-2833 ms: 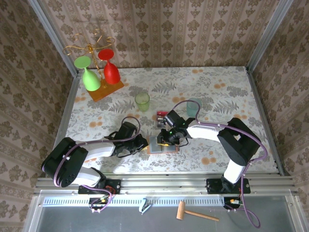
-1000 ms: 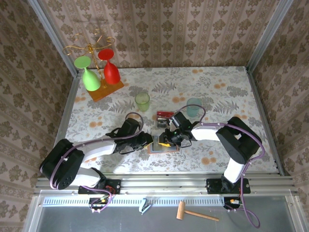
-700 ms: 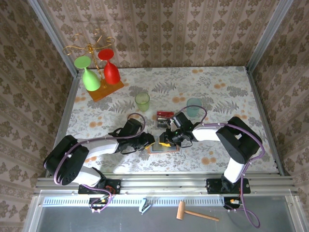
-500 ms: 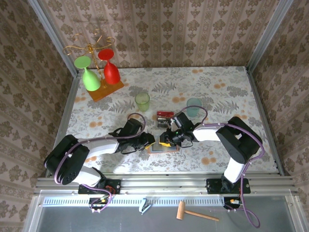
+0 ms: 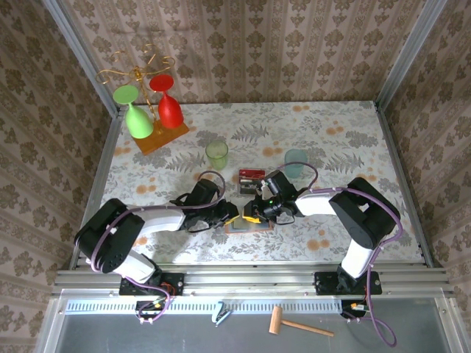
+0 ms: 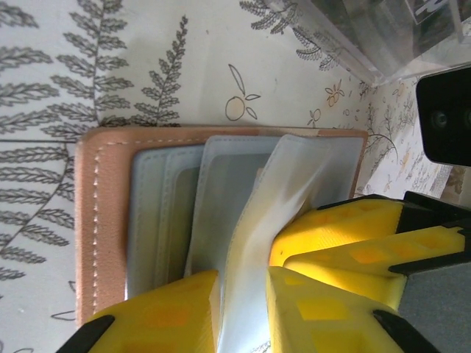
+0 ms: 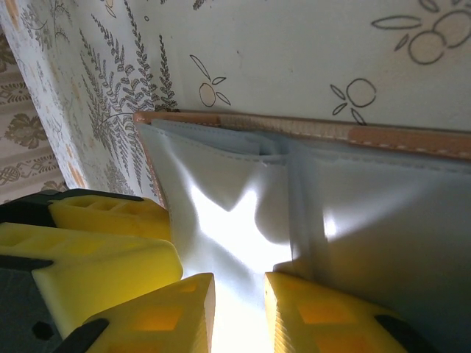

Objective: Take the credit cards out of the card holder

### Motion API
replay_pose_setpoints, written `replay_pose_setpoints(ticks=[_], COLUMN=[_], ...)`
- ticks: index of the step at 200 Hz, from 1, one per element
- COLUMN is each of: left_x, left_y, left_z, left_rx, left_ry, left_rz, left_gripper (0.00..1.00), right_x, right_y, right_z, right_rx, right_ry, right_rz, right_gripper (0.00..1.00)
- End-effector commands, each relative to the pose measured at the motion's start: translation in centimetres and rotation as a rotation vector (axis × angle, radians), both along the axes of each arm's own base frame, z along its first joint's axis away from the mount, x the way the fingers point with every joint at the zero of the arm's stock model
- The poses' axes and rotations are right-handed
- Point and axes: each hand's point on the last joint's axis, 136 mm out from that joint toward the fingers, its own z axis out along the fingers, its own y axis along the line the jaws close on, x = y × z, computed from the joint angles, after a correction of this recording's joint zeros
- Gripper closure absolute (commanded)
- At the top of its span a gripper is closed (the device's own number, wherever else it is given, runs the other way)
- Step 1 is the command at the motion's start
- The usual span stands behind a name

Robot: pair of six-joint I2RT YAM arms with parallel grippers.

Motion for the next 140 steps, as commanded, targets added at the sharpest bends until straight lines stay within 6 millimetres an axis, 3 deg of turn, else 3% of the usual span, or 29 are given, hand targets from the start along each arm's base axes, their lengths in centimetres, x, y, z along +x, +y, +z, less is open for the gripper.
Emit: replay_pose_setpoints(ticks=[1,29,61,140], left_x=[0.2,0.3,0.3,0.9], left_y=[-1.1,-1.2,-1.3,-2.4], left_z=[0.8,1.0,1.0,2.7], left_rx=[-0.031,-0.035,-0.036,-0.063], left_ry=[-0.006,-0.008,-0.009,-0.041], left_rz=[-0.019,-0.02,-0.024,-0.057], left_gripper=[0.78,0.81,0.8,0.77], right_x=[-0.6,-0.5,0.1,0.8], right_y=[-1.1,-1.0,-0.7,-3.0], right_z=[-1.8,-1.4,0.7,5.4], right_rx=[-0.046,-0.036,-0.003,-0.048], right_ry=[0.048,0.041,-0.007,-0.108], right_rz=[-0.027,-0.027,-0.035,-0.075], right_gripper=[0.75,0.75,0.74,0.72])
